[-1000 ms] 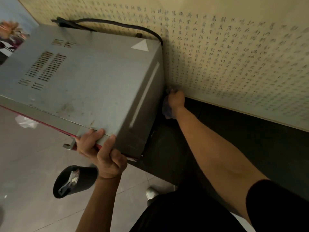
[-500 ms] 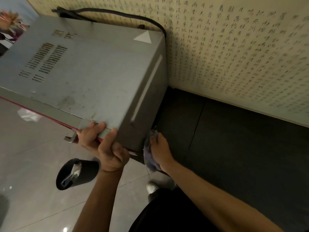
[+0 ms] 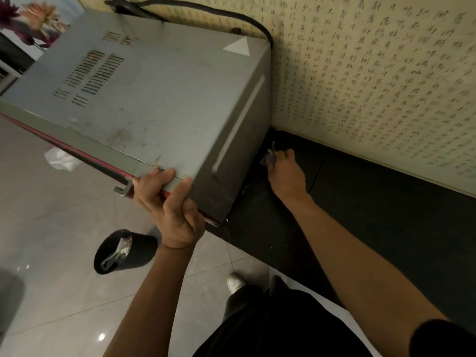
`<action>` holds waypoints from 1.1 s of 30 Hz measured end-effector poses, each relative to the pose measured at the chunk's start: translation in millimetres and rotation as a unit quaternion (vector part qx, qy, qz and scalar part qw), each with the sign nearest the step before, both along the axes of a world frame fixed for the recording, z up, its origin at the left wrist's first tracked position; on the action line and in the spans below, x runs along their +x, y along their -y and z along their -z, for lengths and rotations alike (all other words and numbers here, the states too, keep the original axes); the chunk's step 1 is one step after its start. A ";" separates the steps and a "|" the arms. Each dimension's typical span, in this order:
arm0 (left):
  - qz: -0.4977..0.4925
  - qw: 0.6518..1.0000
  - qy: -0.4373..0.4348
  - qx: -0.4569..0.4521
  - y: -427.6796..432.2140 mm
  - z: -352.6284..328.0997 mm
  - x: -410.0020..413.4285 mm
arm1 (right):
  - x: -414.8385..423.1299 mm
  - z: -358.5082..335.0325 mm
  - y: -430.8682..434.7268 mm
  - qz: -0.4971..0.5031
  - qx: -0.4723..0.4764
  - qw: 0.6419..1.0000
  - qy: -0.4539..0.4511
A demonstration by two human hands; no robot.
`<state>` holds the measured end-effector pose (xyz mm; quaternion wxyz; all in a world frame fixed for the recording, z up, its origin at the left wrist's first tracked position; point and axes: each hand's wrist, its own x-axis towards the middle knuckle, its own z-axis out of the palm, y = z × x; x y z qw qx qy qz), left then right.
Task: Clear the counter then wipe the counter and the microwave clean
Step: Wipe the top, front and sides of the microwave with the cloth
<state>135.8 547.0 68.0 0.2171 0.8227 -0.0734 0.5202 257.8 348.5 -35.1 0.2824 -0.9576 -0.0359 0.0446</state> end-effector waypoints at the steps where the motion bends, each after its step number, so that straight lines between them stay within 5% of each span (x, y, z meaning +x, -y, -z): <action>1: -0.005 1.000 0.000 0.002 -0.4 0.6 -0.9 | 3.1 8.2 -4.7 -0.028 -0.045 0.998 -0.015; 4: -0.014 1.000 -0.009 0.013 -2.4 1.2 -3.8 | -8.5 17.4 -21.5 -0.089 -0.103 0.991 -0.004; 21: 0.034 0.995 -0.083 0.054 -25.6 -0.1 -18.0 | -139.8 15.9 -64.7 -0.150 -0.053 0.985 -0.073; 26: 0.046 0.994 -0.089 0.053 -29.4 0.0 -19.5 | -174.2 3.3 -74.2 -0.256 0.027 0.943 -0.210; 29: 0.056 0.993 -0.086 0.058 -30.5 0.7 -18.5 | -188.4 -6.9 -65.4 -0.171 0.113 0.953 -0.225; 33: 0.066 0.993 -0.085 0.051 -31.0 2.0 -16.1 | -175.7 -32.9 -57.8 0.111 0.301 0.935 -0.150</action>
